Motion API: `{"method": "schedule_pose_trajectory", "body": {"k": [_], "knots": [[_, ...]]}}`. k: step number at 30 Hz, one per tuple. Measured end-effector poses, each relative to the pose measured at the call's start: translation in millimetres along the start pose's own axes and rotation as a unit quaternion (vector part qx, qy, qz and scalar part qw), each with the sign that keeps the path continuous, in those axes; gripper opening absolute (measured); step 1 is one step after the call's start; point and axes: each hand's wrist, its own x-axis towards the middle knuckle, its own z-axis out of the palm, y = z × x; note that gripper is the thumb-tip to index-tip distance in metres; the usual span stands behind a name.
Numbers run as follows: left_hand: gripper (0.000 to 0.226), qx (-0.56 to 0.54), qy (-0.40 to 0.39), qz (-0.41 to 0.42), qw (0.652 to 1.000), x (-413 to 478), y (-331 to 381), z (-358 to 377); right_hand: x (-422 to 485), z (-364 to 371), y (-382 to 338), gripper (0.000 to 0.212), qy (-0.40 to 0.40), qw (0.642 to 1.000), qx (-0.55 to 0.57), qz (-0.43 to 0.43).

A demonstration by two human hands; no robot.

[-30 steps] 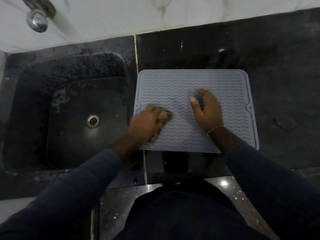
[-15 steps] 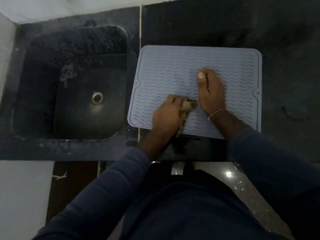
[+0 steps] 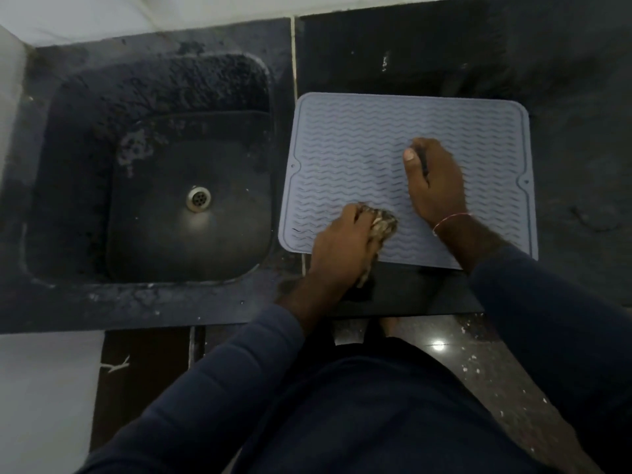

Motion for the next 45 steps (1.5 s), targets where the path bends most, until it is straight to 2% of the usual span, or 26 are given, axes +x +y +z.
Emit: {"method": "schedule_pose_trajectory", "body": {"k": [7,10,12,13,15,16,18,19,21,22,23,25,26,27,29,33,38,42,43,45], "knots": [[0.037,0.051,0.024,-0.076,0.996,-20,-88,-48,-10,0,-12,0.052,-0.005,0.998,-0.055,0.003],[0.033,0.036,0.034,-0.085,0.995,-19,-95,-53,-21,-6,-39,0.039,0.074,0.996,0.006,0.050],[0.031,-0.037,0.068,-0.112,0.991,-19,-91,-54,-35,0,-68,0.027,0.112,0.987,0.073,0.091],[0.032,-0.089,0.088,-0.125,0.984,-19,-86,-56,-46,7,-87,0.025,0.083,0.980,0.127,0.128],[0.037,-0.181,0.119,-0.121,0.969,-17,-73,-59,-67,30,-125,0.028,-0.035,0.944,0.261,0.198],[0.041,-0.206,0.120,-0.098,0.966,-17,-67,-62,-75,42,-141,0.030,-0.095,0.923,0.310,0.209],[0.048,-0.266,0.093,-0.040,0.959,-19,-58,-73,-79,55,-162,0.044,-0.155,0.905,0.348,0.191],[0.052,-0.339,0.068,-0.024,0.938,-18,-57,-79,-75,55,-167,0.044,-0.165,0.889,0.377,0.200],[0.060,-0.533,0.018,-0.059,0.844,-14,-66,-100,-62,54,-163,0.030,-0.180,0.843,0.455,0.225],[0.056,-0.583,0.016,-0.092,0.807,-7,-76,-106,-55,53,-159,0.027,-0.192,0.838,0.459,0.224],[0.046,-0.582,0.040,-0.121,0.803,3,-87,-111,-48,51,-155,0.027,-0.204,0.865,0.405,0.213],[0.026,-0.445,0.110,-0.184,0.870,35,-117,-108,-33,53,-149,0.026,-0.209,0.934,0.242,0.158],[0.027,-0.365,0.112,-0.213,0.899,54,-133,-104,-25,55,-149,0.025,-0.205,0.950,0.187,0.142],[0.036,-0.316,0.086,-0.242,0.913,70,-143,-99,-16,57,-151,0.025,-0.202,0.959,0.150,0.128],[0.058,-0.319,0.019,-0.284,0.904,94,-156,-89,-3,65,-154,0.026,-0.203,0.973,0.072,0.082],[0.064,-0.334,-0.038,-0.280,0.899,118,-160,-76,-2,86,-152,0.024,-0.221,0.975,-0.033,-0.001],[0.076,-0.353,-0.083,-0.279,0.889,126,-162,-77,-24,93,-160,0.011,-0.242,0.968,-0.061,-0.041],[0.099,-0.350,-0.087,-0.284,0.888,129,-163,-77,-31,87,-164,0.018,-0.288,0.956,-0.053,-0.028],[0.100,-0.341,-0.092,-0.288,0.890,129,-163,-78,-26,84,-166,0.018,-0.285,0.958,-0.030,-0.021],[0.066,-0.305,-0.093,-0.280,0.905,125,-158,-84,-14,80,-169,0.015,-0.236,0.972,-0.003,-0.005]]}}
